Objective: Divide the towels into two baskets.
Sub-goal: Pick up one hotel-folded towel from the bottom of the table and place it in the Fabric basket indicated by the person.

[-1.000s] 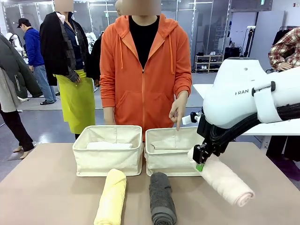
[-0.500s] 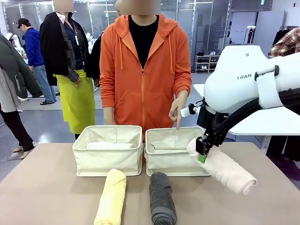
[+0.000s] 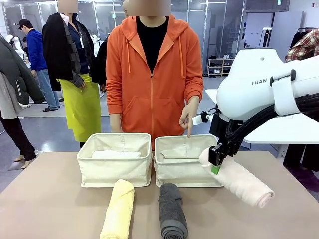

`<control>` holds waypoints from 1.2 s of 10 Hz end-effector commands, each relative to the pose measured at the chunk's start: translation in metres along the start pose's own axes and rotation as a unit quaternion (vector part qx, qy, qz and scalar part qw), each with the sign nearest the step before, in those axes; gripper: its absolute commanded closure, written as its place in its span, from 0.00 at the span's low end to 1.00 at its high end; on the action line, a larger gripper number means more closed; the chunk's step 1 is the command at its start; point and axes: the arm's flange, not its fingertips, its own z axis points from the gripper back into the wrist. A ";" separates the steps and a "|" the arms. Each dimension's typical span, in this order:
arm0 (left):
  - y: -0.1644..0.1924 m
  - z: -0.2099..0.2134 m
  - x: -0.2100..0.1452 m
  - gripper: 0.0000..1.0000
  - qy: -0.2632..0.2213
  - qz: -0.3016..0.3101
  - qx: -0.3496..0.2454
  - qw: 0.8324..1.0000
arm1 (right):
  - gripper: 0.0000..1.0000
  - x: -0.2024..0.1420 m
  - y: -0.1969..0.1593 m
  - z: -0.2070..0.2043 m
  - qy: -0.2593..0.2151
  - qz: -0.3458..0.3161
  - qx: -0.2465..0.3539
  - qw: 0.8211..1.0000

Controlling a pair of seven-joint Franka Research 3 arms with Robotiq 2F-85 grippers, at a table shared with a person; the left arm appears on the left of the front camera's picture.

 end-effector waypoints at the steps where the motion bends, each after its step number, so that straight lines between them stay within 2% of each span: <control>1: -0.004 0.003 -0.002 0.00 -0.003 -0.004 -0.002 1.000 | 0.51 -0.001 0.002 0.000 -0.005 0.002 -0.004 1.000; 2: -0.004 0.003 -0.002 0.00 -0.003 -0.004 -0.002 1.000 | 0.56 0.000 0.000 0.000 0.000 0.000 0.000 1.000; 3: -0.004 0.003 -0.002 0.00 -0.003 -0.004 -0.002 1.000 | 0.51 0.025 -0.004 0.016 0.003 0.065 -0.037 0.997; 4: -0.004 0.003 -0.002 0.00 -0.003 -0.004 -0.002 1.000 | 0.51 0.054 -0.006 0.031 -0.003 0.149 -0.059 0.987; 5: -0.004 0.003 -0.002 0.00 -0.003 -0.004 -0.002 1.000 | 0.51 0.088 -0.010 0.042 -0.016 0.219 -0.064 0.974; 7: -0.004 0.003 -0.002 0.00 -0.003 -0.004 -0.002 1.000 | 0.51 0.138 -0.009 0.045 -0.004 0.340 -0.111 0.934; 8: -0.004 0.003 -0.002 0.00 -0.003 -0.004 -0.002 1.000 | 0.51 0.166 -0.009 0.037 0.005 0.381 -0.156 0.911; 10: -0.004 0.003 -0.002 0.00 -0.003 -0.004 -0.002 1.000 | 0.51 0.205 -0.006 0.012 0.000 0.441 -0.180 0.879; 12: -0.004 0.003 -0.002 0.00 -0.003 -0.004 -0.002 1.000 | 0.51 0.225 -0.009 -0.027 0.012 0.472 -0.200 0.858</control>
